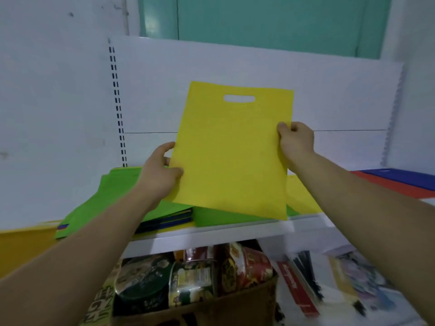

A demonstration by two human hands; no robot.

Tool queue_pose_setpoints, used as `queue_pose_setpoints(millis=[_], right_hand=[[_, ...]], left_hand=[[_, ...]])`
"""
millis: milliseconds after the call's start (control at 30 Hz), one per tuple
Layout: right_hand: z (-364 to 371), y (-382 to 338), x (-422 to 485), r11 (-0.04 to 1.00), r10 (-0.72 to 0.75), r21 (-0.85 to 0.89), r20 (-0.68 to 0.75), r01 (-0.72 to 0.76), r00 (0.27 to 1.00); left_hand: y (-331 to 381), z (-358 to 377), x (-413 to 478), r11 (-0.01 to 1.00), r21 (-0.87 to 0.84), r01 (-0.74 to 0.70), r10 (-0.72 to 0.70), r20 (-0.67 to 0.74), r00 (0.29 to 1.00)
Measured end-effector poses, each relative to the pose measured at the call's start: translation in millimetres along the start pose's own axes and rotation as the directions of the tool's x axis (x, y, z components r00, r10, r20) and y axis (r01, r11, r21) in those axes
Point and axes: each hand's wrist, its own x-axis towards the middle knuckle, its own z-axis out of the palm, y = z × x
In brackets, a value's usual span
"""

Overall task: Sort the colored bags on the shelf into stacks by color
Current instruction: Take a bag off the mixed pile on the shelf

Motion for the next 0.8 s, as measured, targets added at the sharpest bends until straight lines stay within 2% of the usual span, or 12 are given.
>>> queue_pose_setpoints(millis=[67,167,200,367,500,800], right_hand=[[-31,3,12,0.999,0.032,0.005,0.010,-0.032,0.999],[-77,23,30,0.980,0.195,0.008,0.204,-0.201,0.959],[-94,31,36,0.976,0.215,-0.013,0.219,-0.218,0.952],[-174,64,79,0.986,0.136,-0.106,0.067,-0.128,0.989],[-209,93,109,0.981,0.130,-0.150,0.054,-0.121,0.990],[-186,135,146,0.978,0.156,-0.153,0.101,-0.139,0.983]], left_hand=[[11,30,-1,1.000,-0.015,-0.023,0.023,-0.002,1.000],[27,81,-1,0.999,-0.019,-0.044,0.044,0.009,0.999],[32,101,-2,0.999,-0.015,-0.045,0.045,0.025,0.999],[48,196,-13,1.000,0.015,-0.027,0.025,0.105,0.994],[52,250,-19,0.999,0.036,-0.002,-0.002,0.110,0.994],[36,275,2,0.984,0.170,0.048,-0.071,0.132,0.989]])
